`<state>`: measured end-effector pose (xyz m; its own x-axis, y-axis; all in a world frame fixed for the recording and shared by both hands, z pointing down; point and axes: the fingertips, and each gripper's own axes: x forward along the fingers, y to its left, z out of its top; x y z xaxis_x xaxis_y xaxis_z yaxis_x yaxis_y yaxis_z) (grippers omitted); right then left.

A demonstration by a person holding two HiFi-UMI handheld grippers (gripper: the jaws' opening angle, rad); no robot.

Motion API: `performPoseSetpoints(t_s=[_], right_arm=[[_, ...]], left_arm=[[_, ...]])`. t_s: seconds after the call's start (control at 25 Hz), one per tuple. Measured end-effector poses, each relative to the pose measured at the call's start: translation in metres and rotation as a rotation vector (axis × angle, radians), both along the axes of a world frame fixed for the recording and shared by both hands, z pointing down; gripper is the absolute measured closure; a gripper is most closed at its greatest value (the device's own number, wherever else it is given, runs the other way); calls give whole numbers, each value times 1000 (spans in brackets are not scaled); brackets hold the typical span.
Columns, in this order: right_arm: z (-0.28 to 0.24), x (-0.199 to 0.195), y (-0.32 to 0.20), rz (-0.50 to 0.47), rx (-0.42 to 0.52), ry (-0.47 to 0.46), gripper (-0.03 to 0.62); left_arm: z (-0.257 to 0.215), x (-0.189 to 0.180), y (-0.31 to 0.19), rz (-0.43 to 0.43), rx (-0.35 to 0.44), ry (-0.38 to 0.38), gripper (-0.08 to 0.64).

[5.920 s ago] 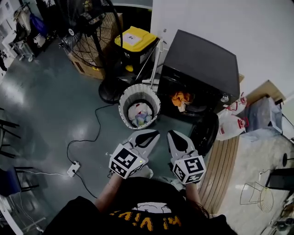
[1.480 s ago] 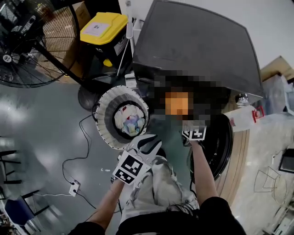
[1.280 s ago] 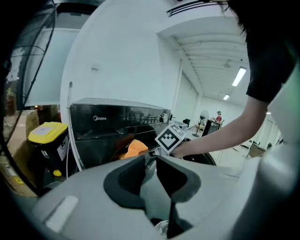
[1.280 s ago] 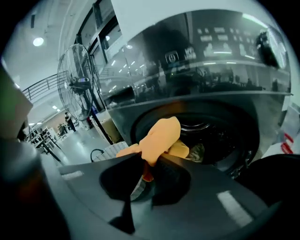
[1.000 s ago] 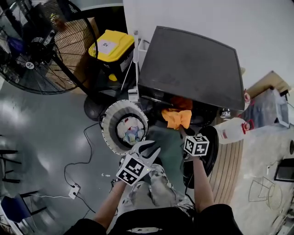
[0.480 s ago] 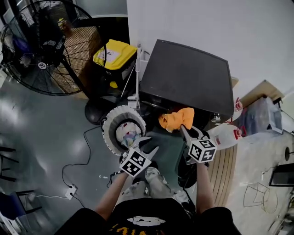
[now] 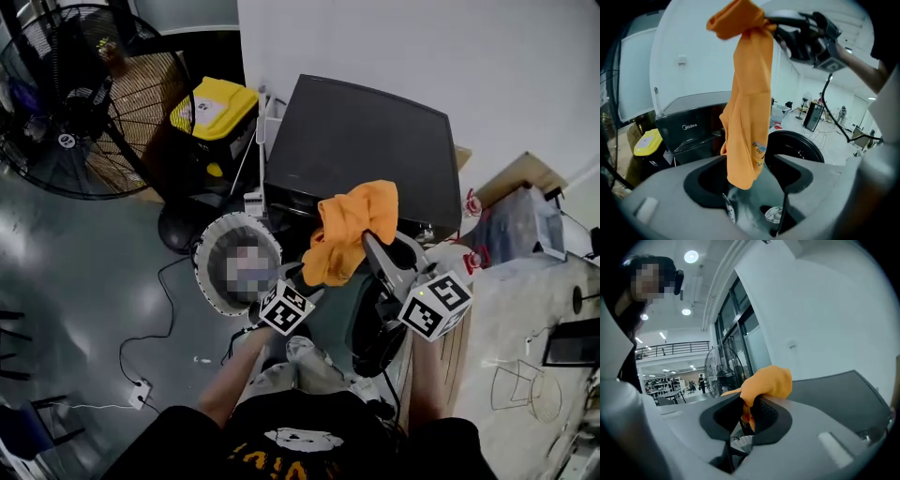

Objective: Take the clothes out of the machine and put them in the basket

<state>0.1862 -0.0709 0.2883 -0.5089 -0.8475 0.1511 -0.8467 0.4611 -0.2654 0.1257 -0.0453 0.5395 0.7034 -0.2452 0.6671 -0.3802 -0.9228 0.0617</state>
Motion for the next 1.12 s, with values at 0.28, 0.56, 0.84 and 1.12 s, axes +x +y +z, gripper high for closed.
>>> performPoseSetpoints(t_s=[0.28,0.56,0.84,1.12], right_arm=[[-84,-30,8,-146,173,33,519],[-98,-11,4,-161,213,31,518],[-77,13,-16,-125,183,39,518],[-35,4,-30,-153,107,72,518]], left_arm=[[17,25,-16,-34,-44,3,204],[-18,22,-30,-116,45,87,520],[-77,-16,-45,-239,118,196,523],[-144,-64,-53,-368,254,249,523]])
